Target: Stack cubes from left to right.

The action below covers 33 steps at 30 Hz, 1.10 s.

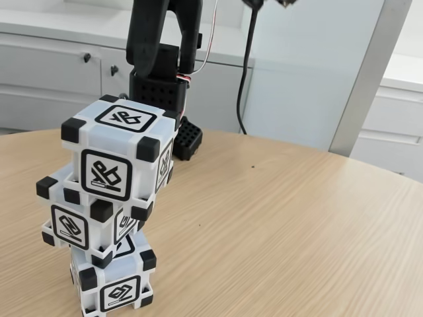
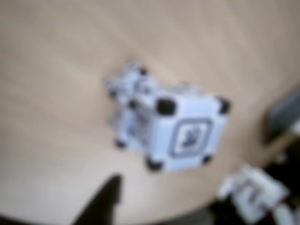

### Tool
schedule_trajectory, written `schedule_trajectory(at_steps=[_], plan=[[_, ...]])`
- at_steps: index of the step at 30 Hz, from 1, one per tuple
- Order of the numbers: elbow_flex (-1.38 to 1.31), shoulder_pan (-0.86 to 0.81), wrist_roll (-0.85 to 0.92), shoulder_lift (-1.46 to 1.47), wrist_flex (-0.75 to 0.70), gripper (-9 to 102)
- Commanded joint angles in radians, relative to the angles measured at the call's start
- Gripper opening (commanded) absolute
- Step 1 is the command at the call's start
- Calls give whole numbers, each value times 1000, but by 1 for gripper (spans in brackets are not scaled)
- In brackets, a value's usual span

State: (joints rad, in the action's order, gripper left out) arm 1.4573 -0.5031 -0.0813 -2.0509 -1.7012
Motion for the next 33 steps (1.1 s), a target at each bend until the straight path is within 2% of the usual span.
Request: schedule_trajectory(at_steps=[1,6,14,20,24,33], plan=[[-32,5,-52,-77,-2,54],[-32,60,-137,-181,8,50],[-31,287,-181,-311,8,21],[-29,365,-141,-359,9,12],[-28,420,-63,-417,9,0],[103,512,8,-615,17,0]])
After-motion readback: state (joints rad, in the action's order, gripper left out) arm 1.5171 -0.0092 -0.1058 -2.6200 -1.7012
